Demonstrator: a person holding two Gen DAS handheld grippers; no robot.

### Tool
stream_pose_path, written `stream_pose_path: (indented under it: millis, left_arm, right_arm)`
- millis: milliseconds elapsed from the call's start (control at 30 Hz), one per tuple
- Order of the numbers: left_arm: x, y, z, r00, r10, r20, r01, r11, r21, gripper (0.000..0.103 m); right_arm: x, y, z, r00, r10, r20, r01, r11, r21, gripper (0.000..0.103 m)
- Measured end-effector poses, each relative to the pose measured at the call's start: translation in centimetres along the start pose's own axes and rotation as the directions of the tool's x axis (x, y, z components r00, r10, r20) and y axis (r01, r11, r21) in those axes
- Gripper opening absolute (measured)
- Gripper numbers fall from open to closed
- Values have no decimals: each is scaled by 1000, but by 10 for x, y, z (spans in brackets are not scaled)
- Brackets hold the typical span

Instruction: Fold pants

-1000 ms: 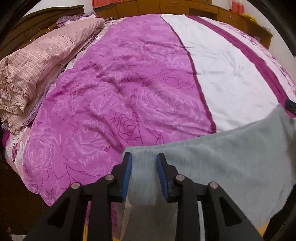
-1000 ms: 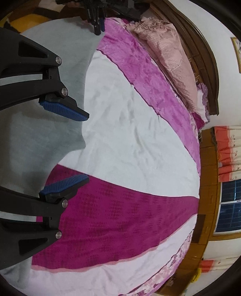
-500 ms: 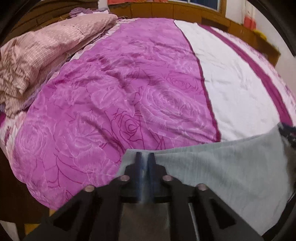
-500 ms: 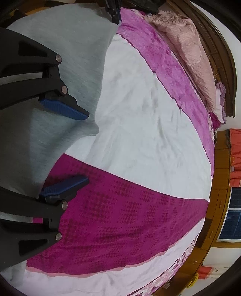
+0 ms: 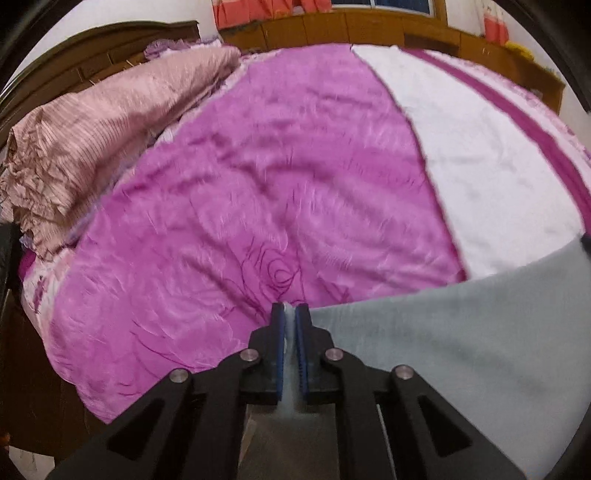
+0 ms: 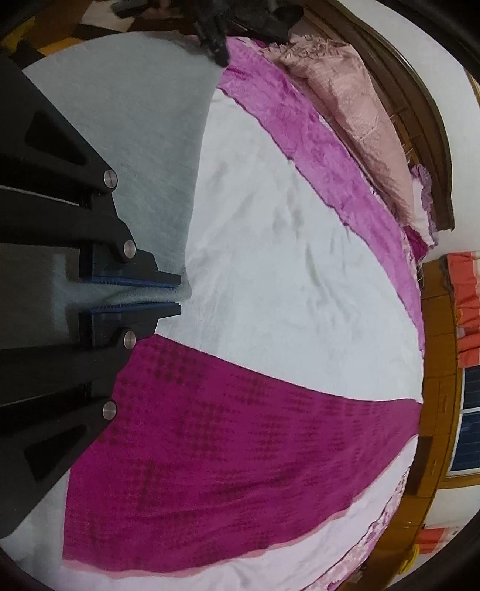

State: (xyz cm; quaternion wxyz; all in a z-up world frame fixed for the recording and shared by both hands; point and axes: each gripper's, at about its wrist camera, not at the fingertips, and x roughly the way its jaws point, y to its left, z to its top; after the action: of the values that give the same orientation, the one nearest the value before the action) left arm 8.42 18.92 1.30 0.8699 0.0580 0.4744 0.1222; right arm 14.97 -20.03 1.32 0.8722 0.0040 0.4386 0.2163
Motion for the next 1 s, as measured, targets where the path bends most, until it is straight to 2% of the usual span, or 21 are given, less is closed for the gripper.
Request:
stream_pose_path:
  millis: [133, 167, 267, 367, 533, 800, 900, 1000]
  left_arm:
    - [2, -2, -1, 997, 70, 24, -70, 997, 27, 30]
    - [2, -1, 0, 997, 77, 26, -78, 996, 38, 32]
    - [4, 4, 0, 998, 54, 27, -55, 998, 14, 32]
    - [6, 10, 2, 999, 33, 13, -32, 998, -48, 32]
    - [-8, 18, 10, 1000, 15, 5, -14, 994, -109, 32]
    - [-61, 46, -10, 998, 4, 61, 8, 981, -193, 32]
    - [-80, 58, -26, 997, -29, 67, 44, 968, -248, 32]
    - [-95, 62, -36, 996, -34, 82, 55, 963, -262, 32]
  right_arm:
    - [5, -1, 0, 1000, 2, -3, -2, 1000, 8, 3]
    - [6, -4, 1, 1000, 13, -2, -13, 1000, 23, 4]
    - [5, -11, 0, 999, 47, 4, -47, 996, 80, 5]
    - [5, -8, 1, 999, 39, 0, -39, 997, 64, 10]
    - [-1, 4, 6, 1000, -23, 19, 23, 1000, -4, 38]
    - [-30, 14, 0, 993, -42, 112, 42, 999, 8, 40]
    - [-42, 18, -5, 991, -64, 118, 59, 997, 49, 40]
    - [-59, 21, -16, 990, -73, 119, 63, 995, 82, 40]
